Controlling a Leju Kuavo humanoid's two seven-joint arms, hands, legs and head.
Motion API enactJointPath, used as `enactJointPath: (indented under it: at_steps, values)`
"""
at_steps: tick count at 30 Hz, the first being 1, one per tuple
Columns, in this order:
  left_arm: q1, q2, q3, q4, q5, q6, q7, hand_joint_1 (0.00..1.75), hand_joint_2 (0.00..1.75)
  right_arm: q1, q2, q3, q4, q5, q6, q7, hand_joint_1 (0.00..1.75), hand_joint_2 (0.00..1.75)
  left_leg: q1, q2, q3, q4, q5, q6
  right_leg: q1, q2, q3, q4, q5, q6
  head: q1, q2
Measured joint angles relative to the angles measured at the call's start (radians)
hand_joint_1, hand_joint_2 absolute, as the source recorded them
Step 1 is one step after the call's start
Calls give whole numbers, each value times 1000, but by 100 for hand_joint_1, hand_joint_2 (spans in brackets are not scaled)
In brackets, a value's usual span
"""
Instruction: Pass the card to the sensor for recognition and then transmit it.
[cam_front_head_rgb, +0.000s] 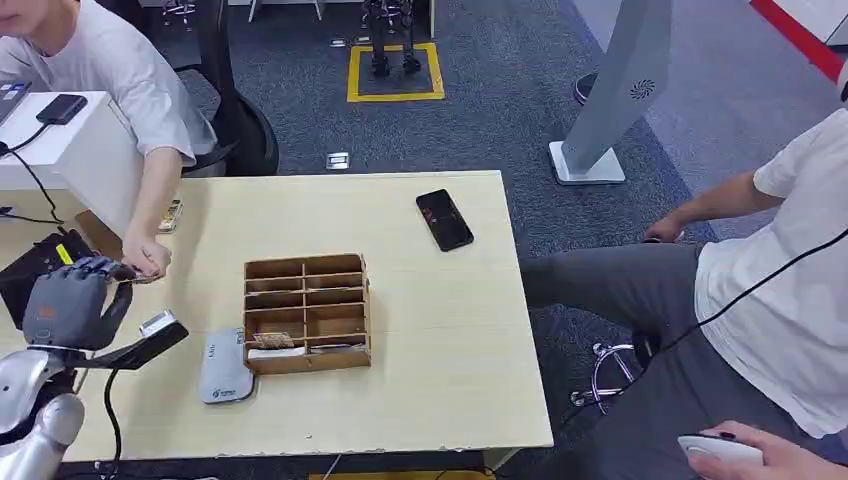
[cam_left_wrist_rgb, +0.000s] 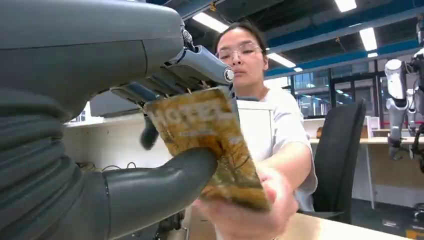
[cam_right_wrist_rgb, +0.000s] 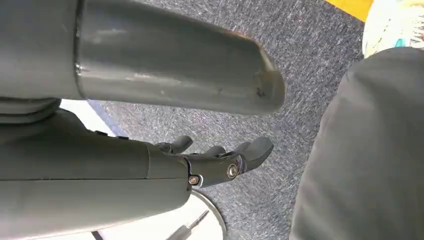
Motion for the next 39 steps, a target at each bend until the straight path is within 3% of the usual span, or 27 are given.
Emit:
enactJointPath:
  at_steps: [7, 10, 13, 15, 18, 21, 23, 28, 35, 39]
  values:
    - [8, 0, 6, 0, 36, 1, -26, 175, 175, 0, 0, 6, 0, 0, 0, -5, 0, 0, 0, 0, 0, 0, 0, 0, 0, 0, 0, 0, 0, 0, 0, 0]
    - [20, -3, 15, -5, 110, 3, -62, 175, 175, 0, 0, 9, 0, 0, 0, -4, 0, 0, 0, 0, 0, 0, 0, 0, 0, 0, 0, 0, 0, 0, 0, 0]
    - [22, -20, 30, -13, 218, -45, -82, 175, 175, 0, 0, 10, 0, -3, 0, 2, 0, 0, 0, 0, 0, 0, 0, 0, 0, 0, 0, 0, 0, 0, 0, 0]
    - [22, -37, 41, -18, 318, -124, -69, 175, 175, 0, 1, 10, 0, -10, -3, 4, 0, 0, 0, 0, 0, 0, 0, 0, 0, 0, 0, 0, 0, 0, 0, 0]
    - [23, -73, 48, -31, 507, -297, -31, 175, 175, 0, 4, 10, 0, -18, -10, 6, 0, 0, 0, -1, 0, 0, 0, 0, 0, 0, 0, 0, 0, 0, 0, 0]
    - [32, -98, 48, -47, 640, -402, 15, 175, 175, 1, 6, 10, 0, -24, -15, 6, 0, 0, 0, 0, 0, 0, 0, 0, 0, 0, 0, 0, 0, 0, 0, 0]
    - [43, -105, 48, -59, 693, -433, 34, 175, 175, 3, 7, 10, 0, -29, -16, 4, 0, 0, 0, 0, 0, 0, 0, 0, 0, 0, 0, 0, 0, 0, 0, 0]
    - [66, -113, 48, -83, 725, -463, 58, 175, 175, 6, 8, 10, 0, -31, -17, 4, 0, 0, 0, 0, 0, 0, 0, 0, 0, 0, 0, 0, 0, 0, 0, 0]
    - [110, -112, 48, -98, 736, -461, 77, 175, 175, 7, 8, 10, 0, -40, -21, 8, 0, 0, 0, 0, 0, 0, 0, 0, 0, 0, 0, 0, 0, 0, 0, 0]
    - [135, -121, 48, -109, 689, -434, 80, 175, 175, 7, 10, 10, 0, -42, -21, 13, 0, 0, 0, 0, 0, 0, 0, 0, 0, 0, 0, 0, 0, 0, 0, 0]
